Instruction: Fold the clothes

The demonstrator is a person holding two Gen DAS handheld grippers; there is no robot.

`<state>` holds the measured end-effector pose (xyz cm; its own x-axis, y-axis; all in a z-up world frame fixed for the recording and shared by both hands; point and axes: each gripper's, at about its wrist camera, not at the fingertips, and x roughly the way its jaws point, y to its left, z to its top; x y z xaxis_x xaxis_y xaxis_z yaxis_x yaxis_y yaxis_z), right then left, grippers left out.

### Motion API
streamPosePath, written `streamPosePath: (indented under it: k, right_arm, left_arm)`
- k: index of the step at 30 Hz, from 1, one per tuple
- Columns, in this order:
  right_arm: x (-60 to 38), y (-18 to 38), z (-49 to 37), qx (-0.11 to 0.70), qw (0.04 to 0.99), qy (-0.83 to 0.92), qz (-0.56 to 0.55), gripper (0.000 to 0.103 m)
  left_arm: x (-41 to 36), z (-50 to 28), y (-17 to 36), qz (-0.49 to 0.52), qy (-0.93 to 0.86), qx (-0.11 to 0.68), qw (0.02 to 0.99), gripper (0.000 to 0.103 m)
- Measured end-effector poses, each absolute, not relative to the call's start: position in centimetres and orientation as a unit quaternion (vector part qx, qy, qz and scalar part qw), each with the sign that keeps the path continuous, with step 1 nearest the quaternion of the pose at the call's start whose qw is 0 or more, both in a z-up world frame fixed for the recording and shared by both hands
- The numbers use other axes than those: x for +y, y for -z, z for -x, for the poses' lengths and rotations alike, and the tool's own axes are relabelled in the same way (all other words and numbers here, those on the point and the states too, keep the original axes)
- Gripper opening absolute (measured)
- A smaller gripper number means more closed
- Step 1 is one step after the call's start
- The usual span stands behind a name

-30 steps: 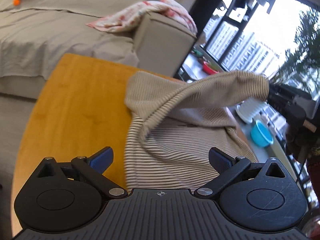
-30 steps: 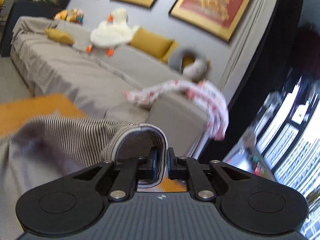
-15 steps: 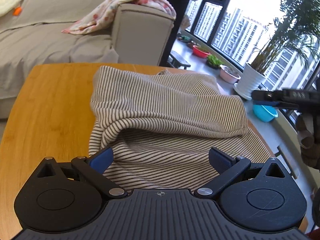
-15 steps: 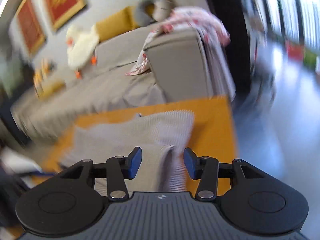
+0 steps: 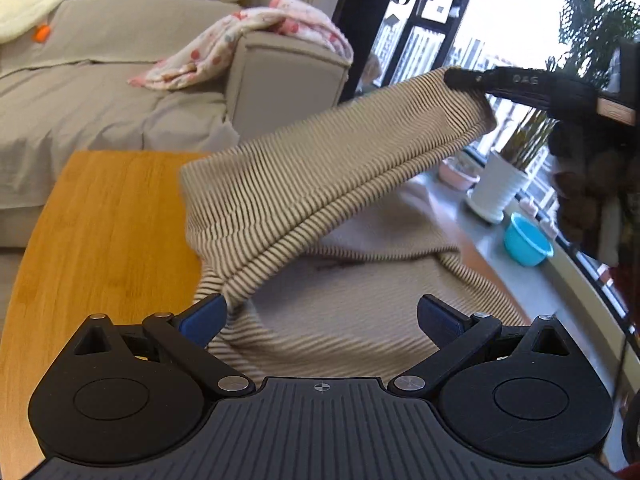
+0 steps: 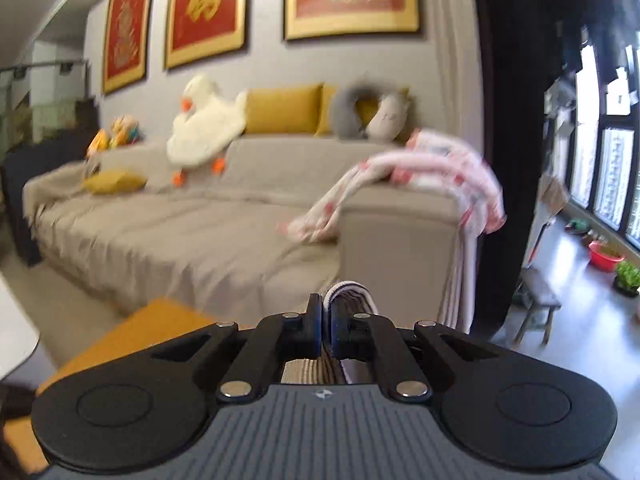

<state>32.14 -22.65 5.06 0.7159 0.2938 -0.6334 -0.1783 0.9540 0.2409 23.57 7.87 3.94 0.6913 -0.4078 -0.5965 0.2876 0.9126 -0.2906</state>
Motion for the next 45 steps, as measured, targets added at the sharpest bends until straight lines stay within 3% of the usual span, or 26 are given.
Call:
streamPosePath:
  k: [8,14,15,16,18,22,25,29,31,45]
  right_arm:
    - [-23.1,-3.9,-34.6,0.330,0.935,-0.110,-0.063,0.004]
    - [-22.9,-4.2,-35.1,0.316,0.940,-0.110,-0.062,0.010]
    - [-22.8,-4.4,-35.0,0.315,0.940,-0.111,-0.062,0.021]
    - [-22.8,-4.9,-34.5,0.311,0.942,-0.111,-0.063,0.044]
    - [-23.0,-6.1,-33.6,0.282,0.950,-0.114,-0.076,0.075]
    - [-22.2,-8.2,-32.0,0.224,0.955,-0.156,-0.117,0.103]
    - [-21.3,-7.8,-32.3,0.227,0.939,-0.191,-0.176,0.103]
    - [-20.5,-3.5,-34.5,0.307,0.906,-0.163,-0.240,0.103]
    - [-20.1,-2.9,-33.7,0.277,0.917,-0.162,-0.236,0.103]
    - [-18.0,-2.8,-32.3,0.294,0.920,-0.180,-0.188,0.103]
  left_arm:
    - [6.9,-26.1,-5.2,0.089,0.205,0.306,0.926,0.103]
    - [5.1,-30.9,-1.9,0.090,0.200,0.309,0.925,0.103]
    - [5.1,-31.4,-1.3,0.084,0.191,0.303,0.930,0.103]
    - [5.1,-31.7,-0.7,0.076,0.183,0.295,0.935,0.103]
    - [5.4,-31.8,0.1,0.067,0.179,0.287,0.938,0.103]
    - [5.2,-31.4,0.5,0.045,0.183,0.284,0.940,0.103]
    - [5.1,-31.4,0.5,0.041,0.183,0.290,0.939,0.103]
    - [5.2,-31.1,0.6,0.028,0.183,0.293,0.938,0.103]
    - [5.3,-30.9,0.6,0.020,0.184,0.294,0.938,0.103]
    - [6.0,-29.4,0.8,0.017,0.167,0.296,0.940,0.103]
